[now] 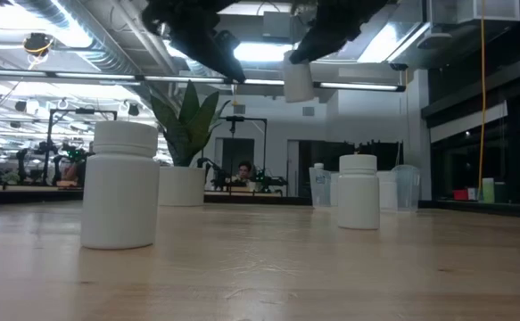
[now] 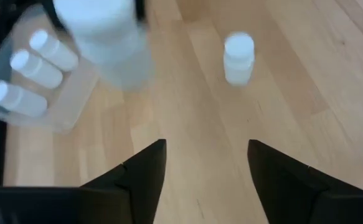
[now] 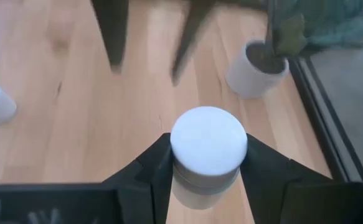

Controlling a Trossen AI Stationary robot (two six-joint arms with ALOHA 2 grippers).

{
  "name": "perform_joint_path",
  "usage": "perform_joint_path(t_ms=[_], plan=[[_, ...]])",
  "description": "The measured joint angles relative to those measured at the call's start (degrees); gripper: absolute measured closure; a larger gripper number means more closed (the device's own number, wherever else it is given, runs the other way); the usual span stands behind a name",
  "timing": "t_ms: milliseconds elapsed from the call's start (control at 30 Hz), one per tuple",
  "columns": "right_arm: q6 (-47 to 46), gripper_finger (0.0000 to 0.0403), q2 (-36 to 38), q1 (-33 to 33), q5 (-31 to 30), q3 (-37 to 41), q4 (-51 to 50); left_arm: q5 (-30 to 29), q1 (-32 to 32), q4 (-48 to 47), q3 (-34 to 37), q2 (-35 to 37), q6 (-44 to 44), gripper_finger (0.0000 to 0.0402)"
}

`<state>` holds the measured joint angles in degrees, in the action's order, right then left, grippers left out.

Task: Pick and place pill bottles into a basket
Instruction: Put the white pill bottle into the transparent bin

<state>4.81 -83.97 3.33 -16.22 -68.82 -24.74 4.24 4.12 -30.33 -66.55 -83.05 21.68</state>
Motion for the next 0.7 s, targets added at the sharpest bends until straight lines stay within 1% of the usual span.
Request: perform_joint_path(t_ms=[133, 267, 333, 467, 533, 633, 700], plan=[[-0.3, 0.0254, 1.9, -0.2, -0.5, 4.5, 3.3, 0.8, 2.0, 0.0, 4.6, 3.8, -1.6, 0.0238], [-1.9, 0.0254, 4.3, -1.8, -1.0, 10.9, 8.7, 2.3, 4.0, 7.1, 11.6, 8.6, -4.2, 0.0301], [-3.5, 0.0254, 5.7, -3.3, -1.4, 13.8, 10.2, 4.1, 4.8, 12.0, 15.3, 10.5, -4.4, 0.0331], [-4.8, 0.0254, 9.5, -6.6, -2.0, 17.8, 13.1, 4.9, 6.4, 21.0, 21.2, 14.1, -4.6, 0.0381], [-6.2, 0.0254, 10.7, -8.2, -4.6, 19.3, 13.7, 5.1, 7.3, 23.9, 23.9, 15.5, -5.2, 0.0396], [-8.0, 0.0254, 12.0, -11.3, -5.3, 21.2, 13.9, 7.4, 8.5, 28.5, 26.9, 16.3, -5.2, 0.0398], [-9.3, 0.0254, 12.1, -13.2, -5.3, 21.8, 14.0, 7.6, 9.0, 30.6, 28.8, 16.5, -5.1, 0.0399]])
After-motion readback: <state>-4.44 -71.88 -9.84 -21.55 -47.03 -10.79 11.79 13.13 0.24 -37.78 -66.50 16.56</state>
